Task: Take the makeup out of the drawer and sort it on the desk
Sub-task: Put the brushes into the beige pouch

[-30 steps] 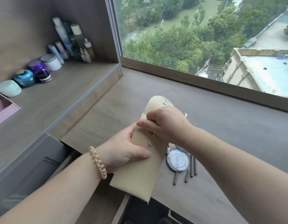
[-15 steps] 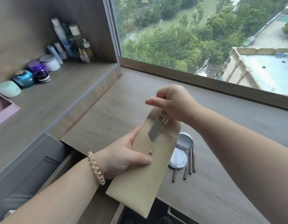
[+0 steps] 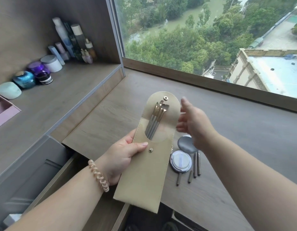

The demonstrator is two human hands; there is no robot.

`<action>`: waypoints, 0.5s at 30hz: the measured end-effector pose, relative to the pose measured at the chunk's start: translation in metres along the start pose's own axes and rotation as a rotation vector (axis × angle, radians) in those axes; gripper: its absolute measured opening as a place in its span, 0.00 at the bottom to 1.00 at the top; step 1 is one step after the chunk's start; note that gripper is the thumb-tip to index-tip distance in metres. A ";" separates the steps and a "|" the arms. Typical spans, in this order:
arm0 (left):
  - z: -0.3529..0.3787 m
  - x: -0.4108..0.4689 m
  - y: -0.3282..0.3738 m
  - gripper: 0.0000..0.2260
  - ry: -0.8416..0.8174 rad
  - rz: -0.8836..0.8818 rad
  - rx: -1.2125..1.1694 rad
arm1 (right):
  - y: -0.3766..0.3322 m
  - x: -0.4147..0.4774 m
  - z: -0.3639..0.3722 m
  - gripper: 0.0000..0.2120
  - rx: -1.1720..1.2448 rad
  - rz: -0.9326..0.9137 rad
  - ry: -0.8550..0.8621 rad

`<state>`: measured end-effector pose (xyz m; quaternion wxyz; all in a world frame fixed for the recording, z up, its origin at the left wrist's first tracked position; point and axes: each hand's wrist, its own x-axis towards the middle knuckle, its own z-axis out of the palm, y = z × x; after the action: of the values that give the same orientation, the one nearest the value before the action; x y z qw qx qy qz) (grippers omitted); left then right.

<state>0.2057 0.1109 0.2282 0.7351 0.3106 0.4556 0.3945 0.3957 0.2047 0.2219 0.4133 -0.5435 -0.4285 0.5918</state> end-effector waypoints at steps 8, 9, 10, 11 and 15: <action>0.008 0.001 -0.017 0.09 0.237 0.014 0.039 | 0.034 -0.025 0.016 0.17 0.122 0.056 -0.217; 0.010 0.000 -0.020 0.09 0.240 0.016 0.041 | 0.036 -0.031 0.019 0.19 0.138 0.063 -0.213; 0.011 -0.002 -0.023 0.09 0.237 0.017 0.051 | 0.039 -0.037 0.021 0.21 0.147 0.060 -0.205; 0.011 -0.004 -0.026 0.09 0.229 0.016 0.066 | 0.042 -0.043 0.024 0.22 0.149 0.052 -0.197; 0.007 -0.008 -0.034 0.09 0.192 -0.009 0.142 | 0.048 -0.065 0.030 0.25 0.120 0.005 -0.104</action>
<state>0.2203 0.0860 0.2071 0.6662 0.3204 0.5519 0.3858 0.3694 0.1269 0.1956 0.4207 -0.4873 -0.4118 0.6450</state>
